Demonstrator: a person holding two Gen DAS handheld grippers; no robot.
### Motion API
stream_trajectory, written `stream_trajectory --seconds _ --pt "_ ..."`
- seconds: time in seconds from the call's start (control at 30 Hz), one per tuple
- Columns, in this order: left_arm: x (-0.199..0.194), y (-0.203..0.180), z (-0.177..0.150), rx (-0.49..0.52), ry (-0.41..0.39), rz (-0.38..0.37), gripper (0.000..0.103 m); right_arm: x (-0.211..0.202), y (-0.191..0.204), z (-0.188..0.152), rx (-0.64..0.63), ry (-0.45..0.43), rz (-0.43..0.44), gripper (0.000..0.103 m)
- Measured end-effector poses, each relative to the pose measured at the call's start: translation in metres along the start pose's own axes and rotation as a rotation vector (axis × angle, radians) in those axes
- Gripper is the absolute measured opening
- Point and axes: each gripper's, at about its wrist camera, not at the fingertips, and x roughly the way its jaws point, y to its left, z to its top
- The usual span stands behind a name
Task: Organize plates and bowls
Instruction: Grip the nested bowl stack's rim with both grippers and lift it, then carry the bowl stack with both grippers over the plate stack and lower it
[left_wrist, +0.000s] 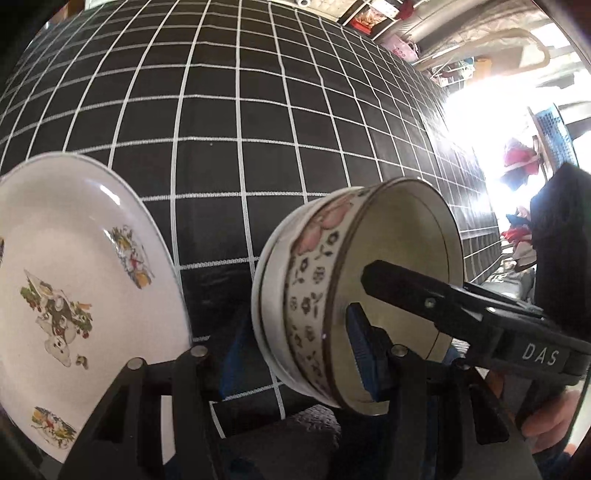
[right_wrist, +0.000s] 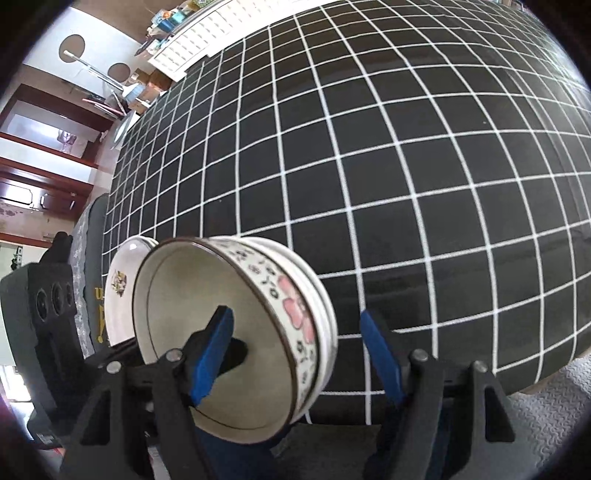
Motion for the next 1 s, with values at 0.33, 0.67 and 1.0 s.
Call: stream_trajectory --seconds 0.33,0.67,1.0 --pt "0.001 -0.006 0.002 0.036 -0.020 0.019 0.053 0.003 -0.015 -0.002 0.035 0.005 0.065 0.056" --pt "0.014 -0.030 0.010 0.036 -0.031 0.057 0.055 -0.003 -0.008 -0.007 0.020 -0.015 -0.004 0.056" --pt "0.014 -0.038 0.006 0.016 -0.045 0.049 0.055 -0.008 0.002 -0.006 0.041 -0.035 -0.030 0.052"
